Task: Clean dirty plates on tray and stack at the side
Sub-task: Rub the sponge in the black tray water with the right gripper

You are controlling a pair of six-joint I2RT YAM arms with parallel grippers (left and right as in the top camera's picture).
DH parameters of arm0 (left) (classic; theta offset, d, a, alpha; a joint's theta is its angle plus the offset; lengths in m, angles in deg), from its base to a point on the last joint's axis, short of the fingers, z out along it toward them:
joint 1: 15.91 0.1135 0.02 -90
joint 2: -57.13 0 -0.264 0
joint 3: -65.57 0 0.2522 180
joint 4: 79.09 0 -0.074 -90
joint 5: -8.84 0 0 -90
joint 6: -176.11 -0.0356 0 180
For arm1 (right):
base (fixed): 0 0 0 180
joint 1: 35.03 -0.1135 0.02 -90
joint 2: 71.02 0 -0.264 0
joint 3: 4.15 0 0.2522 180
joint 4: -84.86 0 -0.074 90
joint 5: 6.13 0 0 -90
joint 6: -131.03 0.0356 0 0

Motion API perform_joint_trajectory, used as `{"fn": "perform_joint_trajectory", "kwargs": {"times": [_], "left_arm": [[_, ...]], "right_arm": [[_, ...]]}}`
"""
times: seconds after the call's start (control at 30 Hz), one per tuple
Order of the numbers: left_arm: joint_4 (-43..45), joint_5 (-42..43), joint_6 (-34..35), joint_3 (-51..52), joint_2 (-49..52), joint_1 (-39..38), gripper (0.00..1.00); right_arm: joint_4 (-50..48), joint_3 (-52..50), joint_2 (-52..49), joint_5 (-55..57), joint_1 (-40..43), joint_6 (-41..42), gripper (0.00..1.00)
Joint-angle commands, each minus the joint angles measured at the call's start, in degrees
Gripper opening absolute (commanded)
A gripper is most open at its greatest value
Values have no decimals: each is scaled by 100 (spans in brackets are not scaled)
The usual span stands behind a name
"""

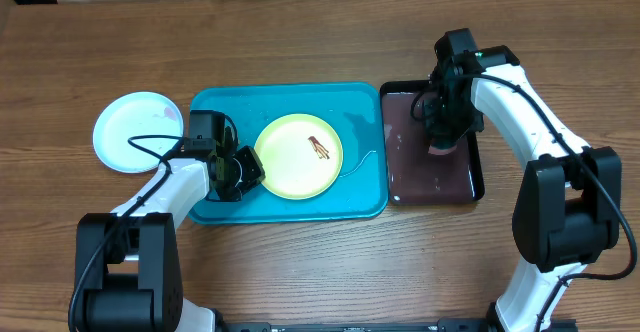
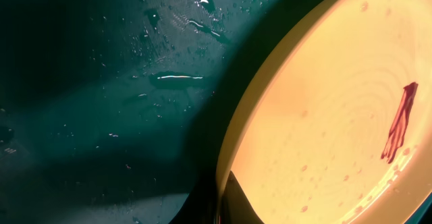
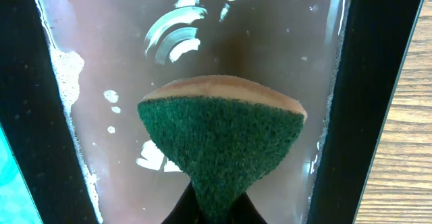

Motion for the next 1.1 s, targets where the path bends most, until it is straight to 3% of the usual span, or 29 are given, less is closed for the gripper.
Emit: {"fn": "perform_joint_trajectory", "kwargs": {"times": [0.0,0.17,0.33,0.8,1.0,1.07], "left_arm": [[13,22,26,17,103,-39,4],[13,22,26,17,103,-39,4],[13,22,26,17,103,-39,4],[15,22,26,17,103,-39,4],[13,22,26,17,103,-39,4],[13,22,28,17,103,-39,4]], "right_arm": [[22,133,149,-35,-28,-39,4],[-251,-260,142,-57,-28,-39,4],[-824,-848,142,-59,-28,-39,35],[-887,-887,140,-59,-28,-37,32],[-931,-911,140,-59,-28,-37,40],[-1119,-1056,140,-59,-28,-37,29]]}}
